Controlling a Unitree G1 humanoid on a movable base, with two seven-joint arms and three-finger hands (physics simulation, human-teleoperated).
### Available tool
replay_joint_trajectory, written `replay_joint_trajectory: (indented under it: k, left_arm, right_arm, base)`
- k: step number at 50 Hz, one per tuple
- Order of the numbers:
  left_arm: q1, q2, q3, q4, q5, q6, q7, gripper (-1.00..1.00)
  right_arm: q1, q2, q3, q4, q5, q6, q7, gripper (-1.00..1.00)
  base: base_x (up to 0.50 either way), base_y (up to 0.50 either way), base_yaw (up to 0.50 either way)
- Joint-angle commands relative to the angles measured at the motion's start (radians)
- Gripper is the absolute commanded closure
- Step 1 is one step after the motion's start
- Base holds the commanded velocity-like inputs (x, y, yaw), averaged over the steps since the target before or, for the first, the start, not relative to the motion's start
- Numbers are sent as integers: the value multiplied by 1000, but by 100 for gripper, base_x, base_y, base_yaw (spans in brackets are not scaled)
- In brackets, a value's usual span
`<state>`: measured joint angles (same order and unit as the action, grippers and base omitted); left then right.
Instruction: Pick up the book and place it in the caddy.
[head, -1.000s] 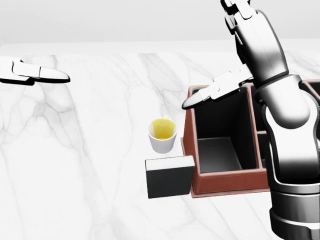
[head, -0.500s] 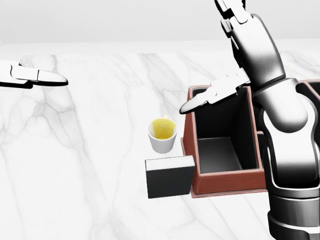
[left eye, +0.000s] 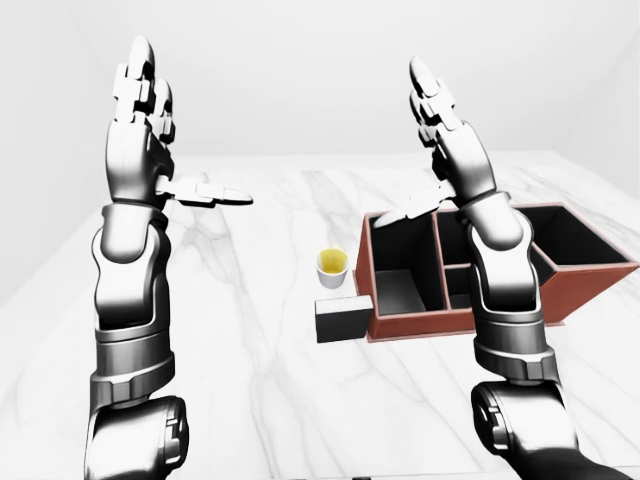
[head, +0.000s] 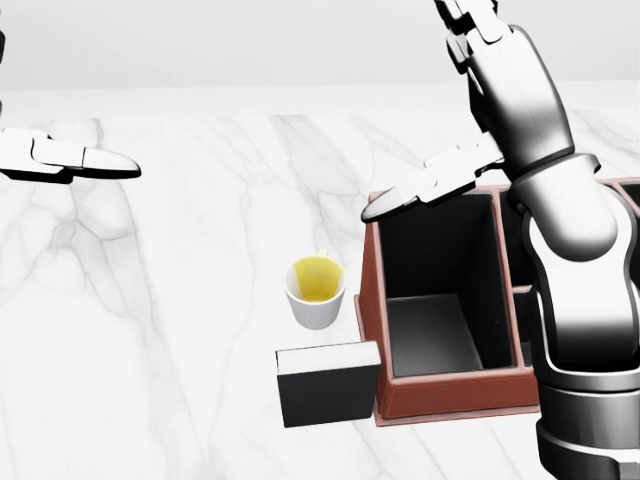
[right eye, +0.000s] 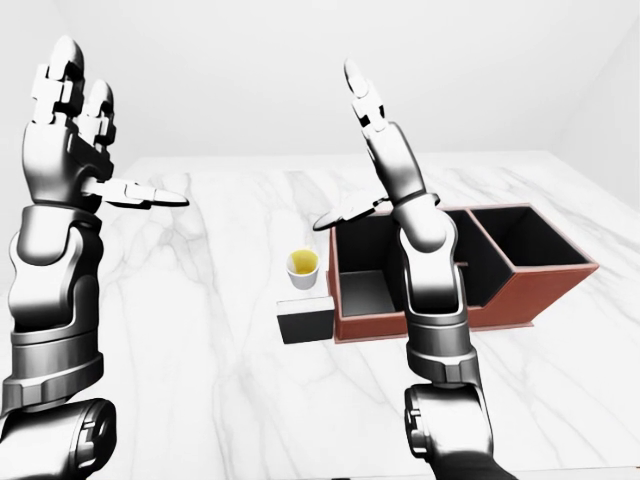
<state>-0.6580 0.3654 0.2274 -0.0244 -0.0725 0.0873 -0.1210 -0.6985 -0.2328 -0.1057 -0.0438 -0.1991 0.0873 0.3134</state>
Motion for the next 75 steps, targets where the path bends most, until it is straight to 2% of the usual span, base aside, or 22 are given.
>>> replay_joint_trajectory:
  k: [1,11,14,17,23,35,47,48,54,59,64,75]
  left_arm:
    - [1,-1,-1,12,2,0,-1,-100]
    - [11,0,4,5,0,0,-3,-100]
    - [15,1,5,-3,-2,0,-4,-100]
    - [20,1,6,-6,-3,0,-4,-100]
    - [31,-3,6,-8,-4,0,-5,-100]
    - [52,-5,12,-43,-8,0,-7,-100]
    - [92,-6,27,-105,-14,0,-12,-100]
    - [95,-5,29,-108,-16,0,-12,-100]
    - [111,-3,39,-128,-24,0,-12,-100]
    - [117,5,48,-143,-35,0,-9,-100]
    - [120,6,48,-146,-36,0,-9,-100]
    - [129,6,55,-159,-44,0,-9,-100]
  right_arm:
    - [-9,-1,-2,22,16,0,-20,-100]
    - [24,10,27,-30,-3,0,14,-100]
    - [80,13,69,-100,-49,0,84,-100]
    - [101,34,76,-124,-102,0,121,-100]
    - [168,69,115,-174,-228,0,187,-100]
    - [274,146,171,-250,-393,0,282,-100]
    - [376,219,240,-164,-511,0,261,-100]
    - [397,217,241,-107,-504,0,219,-100]
    - [391,239,258,-113,-564,0,247,-100]
    - [391,237,271,-41,-620,0,209,-100]
    - [410,251,280,-41,-653,0,213,-100]
    - [423,263,292,94,-729,0,115,-100]
  base:
    - [0,0,0]
    - [0,0,0]
    - [0,0,0]
    - [0,0,0]
    - [0,0,0]
    - [0,0,0]
    - [0,0,0]
    - [0,0,0]
    - [0,0,0]
    - [0,0,0]
    - [0,0,0]
    - [0,0,0]
